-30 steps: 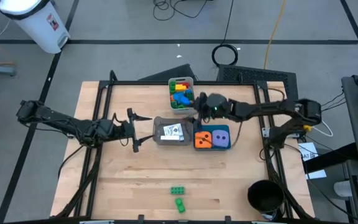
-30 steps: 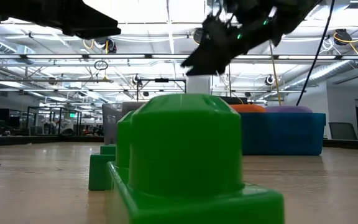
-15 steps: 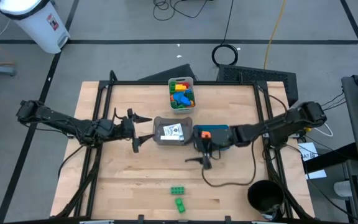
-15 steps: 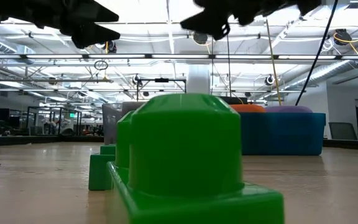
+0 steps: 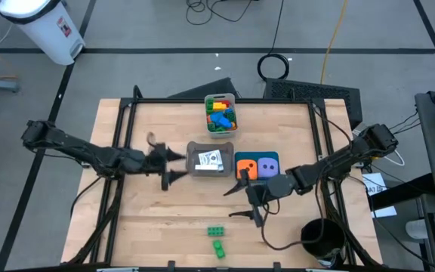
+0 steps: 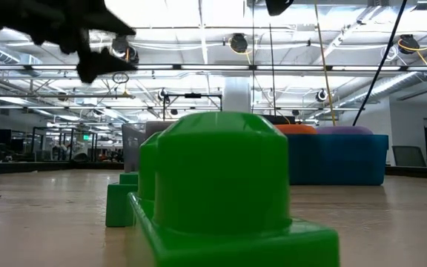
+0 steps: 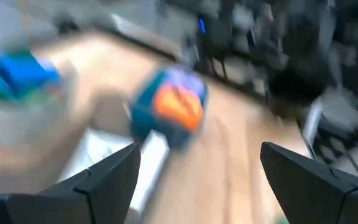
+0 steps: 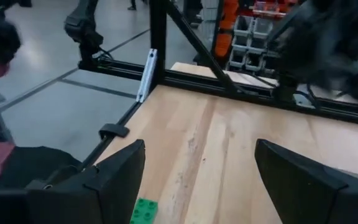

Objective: Pick & Place Toys
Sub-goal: Put the green game piece into the gray bin

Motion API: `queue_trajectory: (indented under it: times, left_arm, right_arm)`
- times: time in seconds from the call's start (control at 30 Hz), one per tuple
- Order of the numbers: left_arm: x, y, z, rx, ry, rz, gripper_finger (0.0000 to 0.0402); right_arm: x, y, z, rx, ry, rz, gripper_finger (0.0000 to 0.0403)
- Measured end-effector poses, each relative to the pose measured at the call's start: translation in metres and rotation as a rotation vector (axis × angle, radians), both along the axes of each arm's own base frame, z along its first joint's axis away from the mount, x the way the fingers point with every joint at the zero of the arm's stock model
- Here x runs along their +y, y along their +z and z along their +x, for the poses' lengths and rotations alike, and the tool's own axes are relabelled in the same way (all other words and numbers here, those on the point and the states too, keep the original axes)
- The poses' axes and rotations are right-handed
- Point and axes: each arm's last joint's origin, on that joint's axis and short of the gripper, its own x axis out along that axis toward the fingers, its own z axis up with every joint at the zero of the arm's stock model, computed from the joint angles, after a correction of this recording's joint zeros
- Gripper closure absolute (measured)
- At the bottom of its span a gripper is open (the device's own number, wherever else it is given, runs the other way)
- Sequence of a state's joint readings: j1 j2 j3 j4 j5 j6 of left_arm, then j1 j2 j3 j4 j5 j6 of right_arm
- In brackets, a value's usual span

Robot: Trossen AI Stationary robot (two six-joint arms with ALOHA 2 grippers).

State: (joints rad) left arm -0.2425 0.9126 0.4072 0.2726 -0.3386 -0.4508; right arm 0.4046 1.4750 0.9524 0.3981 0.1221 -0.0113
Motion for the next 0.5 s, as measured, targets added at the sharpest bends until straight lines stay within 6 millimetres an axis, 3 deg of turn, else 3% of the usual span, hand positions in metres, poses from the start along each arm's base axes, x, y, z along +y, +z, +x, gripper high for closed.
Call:
queue_trajectory:
  times: [0.1,0.23,0.37,0.5]
  left_arm:
    - [-0.015,-0.018,0.009,0.088,-0.100,-0.091,0.0062]
    - [-0.040,-0.033,0.028,0.037,-0.193,-0.181,0.0062]
    - [-0.060,-0.046,0.049,-0.031,-0.255,-0.158,0.0062]
    - [-0.081,-0.051,0.072,0.021,-0.317,-0.083,0.0062]
  right_arm:
    - [0.003,0.000,-0.001,0.000,-0.016,0.019,0.0110]
    - [0.009,0.000,-0.004,0.015,-0.018,0.075,0.0110]
    - [0.019,0.001,-0.008,0.014,0.015,0.095,0.0110]
    - [0.028,0.005,-0.012,-0.016,0.046,0.111,0.0110]
